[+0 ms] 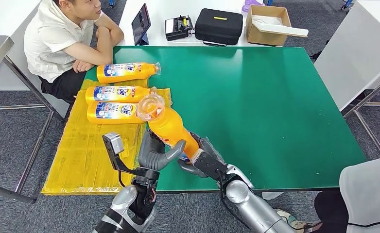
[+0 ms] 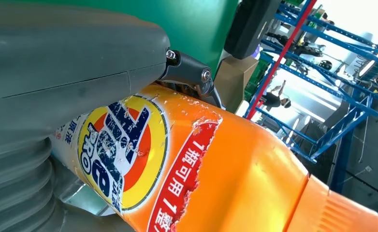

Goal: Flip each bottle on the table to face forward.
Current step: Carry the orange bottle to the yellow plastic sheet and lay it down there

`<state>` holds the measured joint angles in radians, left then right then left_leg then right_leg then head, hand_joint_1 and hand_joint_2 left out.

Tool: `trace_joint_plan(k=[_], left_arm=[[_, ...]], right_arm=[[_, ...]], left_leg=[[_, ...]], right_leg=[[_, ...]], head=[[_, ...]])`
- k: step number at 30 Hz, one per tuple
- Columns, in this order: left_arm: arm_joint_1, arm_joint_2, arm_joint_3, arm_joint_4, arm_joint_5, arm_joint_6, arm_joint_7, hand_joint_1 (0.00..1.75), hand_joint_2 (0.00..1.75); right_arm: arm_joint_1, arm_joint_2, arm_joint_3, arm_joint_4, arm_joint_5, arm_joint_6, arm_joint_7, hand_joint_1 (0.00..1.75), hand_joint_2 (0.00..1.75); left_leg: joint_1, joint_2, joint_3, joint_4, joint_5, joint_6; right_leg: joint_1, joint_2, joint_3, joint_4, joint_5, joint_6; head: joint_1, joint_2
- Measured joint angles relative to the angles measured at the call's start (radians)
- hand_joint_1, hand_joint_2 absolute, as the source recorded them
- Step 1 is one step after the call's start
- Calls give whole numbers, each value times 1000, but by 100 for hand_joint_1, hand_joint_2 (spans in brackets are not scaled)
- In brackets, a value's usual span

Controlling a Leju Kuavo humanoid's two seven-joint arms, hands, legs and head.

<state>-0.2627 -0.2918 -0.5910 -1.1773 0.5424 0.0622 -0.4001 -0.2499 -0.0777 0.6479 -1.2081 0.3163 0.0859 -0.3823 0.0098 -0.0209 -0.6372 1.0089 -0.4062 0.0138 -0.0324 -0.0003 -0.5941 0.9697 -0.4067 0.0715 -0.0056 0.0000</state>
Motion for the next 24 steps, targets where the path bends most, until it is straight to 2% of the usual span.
trace_joint_plan(k=[1, 6, 13, 16, 20, 24], left_arm=[[-1, 0, -1, 0, -21, 17, -4, 175, 175], [-4, 2, -7, -1, -171, 150, -33, 175, 175], [14, 33, -2, -21, -415, 312, -78, 175, 175], [39, 51, 10, -40, -457, 317, -74, 175, 175], [61, 66, 25, -60, -474, 315, -71, 175, 175], [82, 72, 34, -82, -486, 305, -66, 175, 175]], right_arm=[[2, 0, 0, 0, 2, -7, 4, 0, 175], [30, 10, -2, 3, 36, -97, -5, 0, 175], [111, 38, -71, -66, 135, -353, -25, 0, 175], [159, 40, -121, -113, 177, -420, -21, 0, 175], [200, 41, -171, -152, 208, -448, -20, 0, 175], [232, 51, -217, -184, 264, -535, -24, 0, 175]], left_leg=[[0, 0, 0, 0, 0, 0], [0, 0, 0, 0, 0, 0], [0, 0, 0, 0, 0, 0], [0, 0, 0, 0, -1, 0], [0, 0, -1, 0, -1, 0], [0, 0, -1, 0, -1, 0]], right_leg=[[0, 0, 0, 0, 0, 0], [0, 0, 0, 0, 0, 0], [0, 0, 0, 0, 0, 0], [0, 0, 0, 0, -1, 0], [0, 0, -1, 0, -1, 0], [0, 0, 0, 0, 0, 0]], head=[[0, 0], [0, 0], [0, 0], [0, 0], [0, 0], [0, 0]])
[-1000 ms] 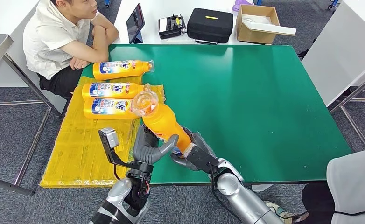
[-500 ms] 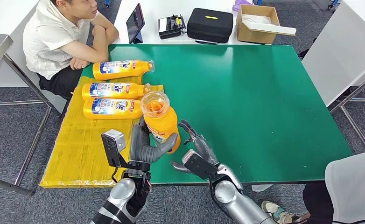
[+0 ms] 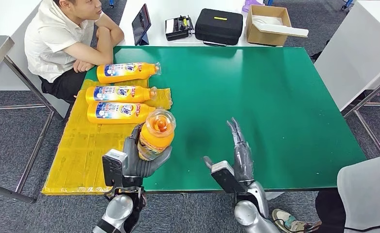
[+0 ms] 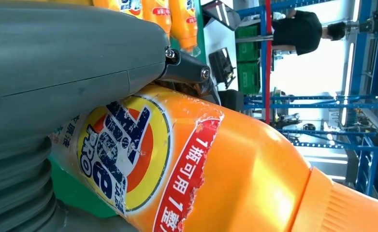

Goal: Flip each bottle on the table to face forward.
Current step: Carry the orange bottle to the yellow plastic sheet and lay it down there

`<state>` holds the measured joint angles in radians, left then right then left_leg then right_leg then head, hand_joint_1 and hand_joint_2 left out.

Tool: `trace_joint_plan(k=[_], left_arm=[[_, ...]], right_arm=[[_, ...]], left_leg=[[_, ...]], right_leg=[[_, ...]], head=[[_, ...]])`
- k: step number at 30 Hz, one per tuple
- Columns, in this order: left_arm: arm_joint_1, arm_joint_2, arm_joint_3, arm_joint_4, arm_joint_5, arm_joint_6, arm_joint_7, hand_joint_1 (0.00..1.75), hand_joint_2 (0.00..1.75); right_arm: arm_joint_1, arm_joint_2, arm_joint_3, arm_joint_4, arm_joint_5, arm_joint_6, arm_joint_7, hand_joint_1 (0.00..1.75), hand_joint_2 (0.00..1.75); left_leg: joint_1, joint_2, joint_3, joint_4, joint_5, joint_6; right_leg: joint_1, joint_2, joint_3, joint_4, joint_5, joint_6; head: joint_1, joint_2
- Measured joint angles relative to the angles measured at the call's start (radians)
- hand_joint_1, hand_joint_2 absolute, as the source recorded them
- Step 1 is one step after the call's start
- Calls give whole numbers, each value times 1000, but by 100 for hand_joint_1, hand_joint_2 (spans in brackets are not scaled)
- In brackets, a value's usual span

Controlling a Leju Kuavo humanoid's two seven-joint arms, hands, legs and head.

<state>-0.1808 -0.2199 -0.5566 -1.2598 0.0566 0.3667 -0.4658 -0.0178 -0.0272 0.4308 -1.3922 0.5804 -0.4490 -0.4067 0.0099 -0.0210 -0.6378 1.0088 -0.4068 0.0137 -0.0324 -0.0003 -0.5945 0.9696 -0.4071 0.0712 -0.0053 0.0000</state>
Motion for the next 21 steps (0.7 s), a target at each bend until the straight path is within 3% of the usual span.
trace_joint_plan(k=[5, 11, 15, 19, 21], left_arm=[[6, 13, 8, -17, -155, 74, 15, 174, 175], [-14, 27, 14, 5, -538, 213, 139, 175, 175], [-52, 39, 27, 82, -805, 183, 261, 175, 175], [-113, 49, 37, 180, -955, 97, 336, 175, 175], [-139, 52, 38, 217, -994, 46, 363, 98, 175]], right_arm=[[28, 16, -69, -40, 57, -106, -32, 0, 175], [46, 37, -115, -60, 65, -83, -34, 0, 175], [43, 50, -135, -62, 66, -40, -34, 0, 175], [31, 54, -150, -63, 54, 22, -30, 0, 175], [29, 55, -157, -65, 42, 49, -29, 0, 175]], left_leg=[[0, 0, 0, 0, 0, 0], [0, 0, 0, 0, 0, 0], [0, 0, 0, 0, 0, 0], [0, 0, 1, 0, 1, 0], [0, 0, 1, 0, 1, 0]], right_leg=[[0, 0, 0, 0, 0, 0], [0, 0, 0, 0, 0, 0], [0, 0, 0, 0, 0, 0], [0, 0, 0, 0, 1, 0], [0, 0, 1, 0, 1, 0]], head=[[0, 0], [0, 0], [0, 0], [0, 0], [0, 0]])
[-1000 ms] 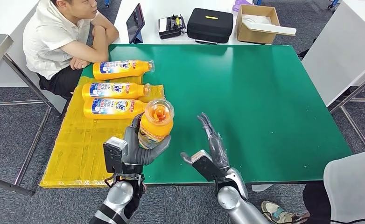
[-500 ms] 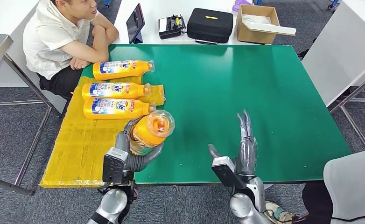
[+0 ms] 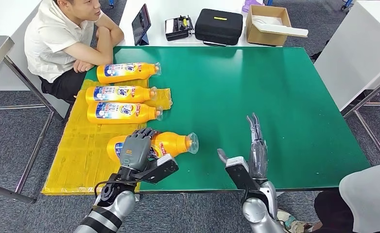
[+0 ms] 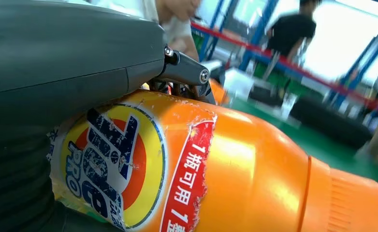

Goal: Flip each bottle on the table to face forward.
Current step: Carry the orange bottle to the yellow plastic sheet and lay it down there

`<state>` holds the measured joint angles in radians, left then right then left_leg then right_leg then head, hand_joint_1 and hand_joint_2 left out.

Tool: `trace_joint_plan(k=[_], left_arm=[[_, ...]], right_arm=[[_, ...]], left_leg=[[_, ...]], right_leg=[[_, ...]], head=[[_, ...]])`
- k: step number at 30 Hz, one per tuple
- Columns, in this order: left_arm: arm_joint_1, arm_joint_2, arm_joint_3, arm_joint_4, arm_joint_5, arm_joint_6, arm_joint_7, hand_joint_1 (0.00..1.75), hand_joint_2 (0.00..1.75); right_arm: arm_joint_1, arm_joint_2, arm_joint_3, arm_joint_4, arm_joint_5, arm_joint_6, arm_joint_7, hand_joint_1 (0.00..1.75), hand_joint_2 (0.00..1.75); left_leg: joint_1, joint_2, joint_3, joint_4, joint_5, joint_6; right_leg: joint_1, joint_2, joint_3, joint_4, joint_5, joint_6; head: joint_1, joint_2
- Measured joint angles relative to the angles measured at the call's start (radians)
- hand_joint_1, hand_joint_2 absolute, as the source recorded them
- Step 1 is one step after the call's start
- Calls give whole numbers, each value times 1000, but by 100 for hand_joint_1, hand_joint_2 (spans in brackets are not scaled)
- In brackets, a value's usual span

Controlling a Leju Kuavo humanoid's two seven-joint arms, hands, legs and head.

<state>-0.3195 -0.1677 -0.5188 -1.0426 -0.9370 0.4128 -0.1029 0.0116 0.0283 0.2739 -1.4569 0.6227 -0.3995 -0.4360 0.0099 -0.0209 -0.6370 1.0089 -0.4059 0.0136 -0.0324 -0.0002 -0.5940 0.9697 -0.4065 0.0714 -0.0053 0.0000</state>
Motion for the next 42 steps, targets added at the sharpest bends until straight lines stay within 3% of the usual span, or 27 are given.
trace_joint_plan(k=[1, 2, 5, 6, 13, 29, 33, 34, 42], left_arm=[[-11, 1, 0, 16, -12, -23, 11, 65, 175], [-21, 3, 0, 30, -22, -41, 21, 58, 175], [-50, 6, 0, 68, -45, -82, 41, 168, 175], [-60, 7, 0, 81, -48, -94, 45, 175, 175], [-120, 14, 0, 183, -49, -143, 51, 175, 175], [-188, 20, 10, 337, -125, -106, 105, 175, 175], [-196, 20, 19, 358, -131, -100, 110, 7, 175], [-196, 20, 20, 361, -133, -97, 113, 0, 175], [-207, 14, 34, 399, -143, -106, 137, 0, 175]], right_arm=[[0, 1, -2, -1, -5, 11, 0, 0, 175], [0, 1, -4, -2, -8, 20, -1, 0, 175], [0, 2, -10, -3, -17, 38, -3, 0, 175], [0, 3, -12, -3, -19, 42, -5, 0, 175], [-2, 11, -22, -3, -43, 57, -16, 0, 175], [-2, 23, -49, 3, -78, 77, -27, 0, 175], [-2, 27, -52, 7, -82, 78, -28, 0, 175], [-2, 27, -52, 8, -82, 78, -28, 0, 175], [-5, 31, -52, 13, -83, 88, -29, 0, 175]], left_leg=[[0, 0, 0, 0, 0, 0], [0, 0, 0, 0, 0, 0], [0, 0, 0, 0, 0, 0], [0, 0, 0, 0, 0, 0], [0, 0, 0, 0, 0, 0], [0, 0, 0, 0, 0, 0], [0, 0, 0, 0, 0, 0], [0, 0, 0, 0, 0, 0], [0, 0, 1, 0, 0, 0]], right_leg=[[0, 0, 0, 0, 0, 0], [0, 0, 0, 0, 0, 0], [0, 0, 0, 0, 0, 0], [0, 0, 0, 0, 0, 0], [0, 0, 0, 0, 0, 0], [0, 0, 0, 0, 0, 0], [0, 0, 0, 0, 0, 0], [0, 0, 0, 0, 0, 0], [0, 0, 2, 0, 0, 0]], head=[[0, 0], [0, 0], [0, 0], [0, 0], [0, 0], [0, 0], [0, 0], [0, 0], [0, 0]])
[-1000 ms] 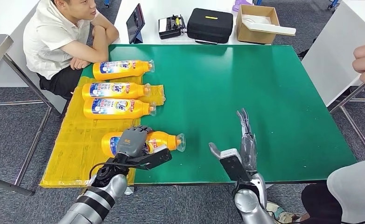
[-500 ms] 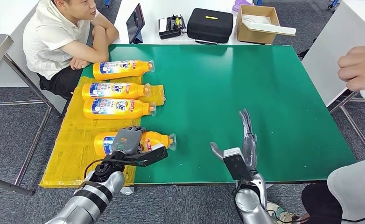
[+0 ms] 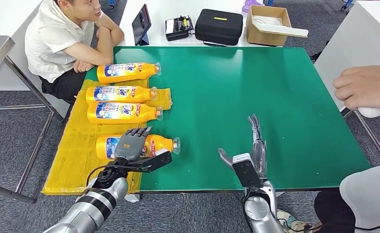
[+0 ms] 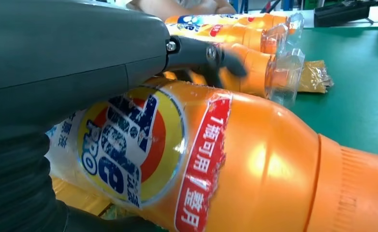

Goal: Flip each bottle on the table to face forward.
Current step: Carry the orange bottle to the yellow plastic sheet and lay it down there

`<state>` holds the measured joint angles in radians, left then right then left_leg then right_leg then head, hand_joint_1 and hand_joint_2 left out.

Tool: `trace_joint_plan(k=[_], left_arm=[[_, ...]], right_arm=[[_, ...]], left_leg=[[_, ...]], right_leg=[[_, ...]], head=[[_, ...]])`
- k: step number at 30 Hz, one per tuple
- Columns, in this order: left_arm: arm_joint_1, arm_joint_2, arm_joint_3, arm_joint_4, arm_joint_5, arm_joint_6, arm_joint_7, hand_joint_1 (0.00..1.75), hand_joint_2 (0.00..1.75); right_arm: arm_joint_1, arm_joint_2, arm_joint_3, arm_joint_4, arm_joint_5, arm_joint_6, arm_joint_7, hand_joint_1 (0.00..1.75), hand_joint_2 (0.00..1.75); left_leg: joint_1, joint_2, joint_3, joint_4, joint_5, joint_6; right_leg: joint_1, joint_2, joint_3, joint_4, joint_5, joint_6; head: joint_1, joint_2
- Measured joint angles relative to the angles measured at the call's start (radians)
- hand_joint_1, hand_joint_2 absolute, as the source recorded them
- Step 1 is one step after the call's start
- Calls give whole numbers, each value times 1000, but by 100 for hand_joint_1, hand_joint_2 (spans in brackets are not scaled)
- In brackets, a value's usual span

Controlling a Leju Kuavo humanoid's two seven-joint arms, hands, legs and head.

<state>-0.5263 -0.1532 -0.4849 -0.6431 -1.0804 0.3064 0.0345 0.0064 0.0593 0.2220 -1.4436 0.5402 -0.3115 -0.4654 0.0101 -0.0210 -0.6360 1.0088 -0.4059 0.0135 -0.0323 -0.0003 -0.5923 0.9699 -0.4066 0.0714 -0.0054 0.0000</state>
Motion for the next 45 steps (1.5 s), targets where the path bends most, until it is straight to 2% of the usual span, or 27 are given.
trace_joint_plan(k=[12, 16, 22, 24, 32, 45], left_arm=[[-43, -14, 26, 90, 3, -37, -4, 0, 175], [-31, -22, 43, 93, 13, 79, -35, 0, 175], [0, -39, 78, 21, 113, 232, -225, 0, 175], [6, -48, 82, -12, 138, 257, -262, 0, 175], [25, -66, 87, -72, 196, 317, -316, 0, 175], [52, -72, 85, -99, 208, 297, -295, 0, 175]], right_arm=[[-25, 1, 0, 14, -5, 10, -3, 0, 175], [-25, 1, 0, 20, -7, 12, -4, 0, 175], [-31, 3, 0, 41, -14, 12, -27, 0, 175], [-39, 4, 1, 53, -20, 12, -35, 0, 175], [-59, 5, 10, 81, -23, 10, -46, 0, 175], [-67, 4, 18, 96, -26, 4, -47, 0, 175]], left_leg=[[0, 0, 8, 0, 0, 0], [0, 0, 9, 0, 0, 0], [0, 0, 5, 0, 1, -1], [0, 0, 5, 0, 1, -1], [0, 0, 2, 0, 1, -1], [0, 0, 2, 0, 1, -1]], right_leg=[[0, 0, 8, 0, 0, 0], [0, 0, 8, 0, 0, 0], [0, 0, 5, 0, 0, 0], [0, 0, 5, 0, 0, 0], [0, 0, 2, 0, 0, 0], [0, 0, 1, 0, 0, 0]], head=[[0, 0], [0, 0], [0, 0], [0, 0], [0, 0], [0, 0]])
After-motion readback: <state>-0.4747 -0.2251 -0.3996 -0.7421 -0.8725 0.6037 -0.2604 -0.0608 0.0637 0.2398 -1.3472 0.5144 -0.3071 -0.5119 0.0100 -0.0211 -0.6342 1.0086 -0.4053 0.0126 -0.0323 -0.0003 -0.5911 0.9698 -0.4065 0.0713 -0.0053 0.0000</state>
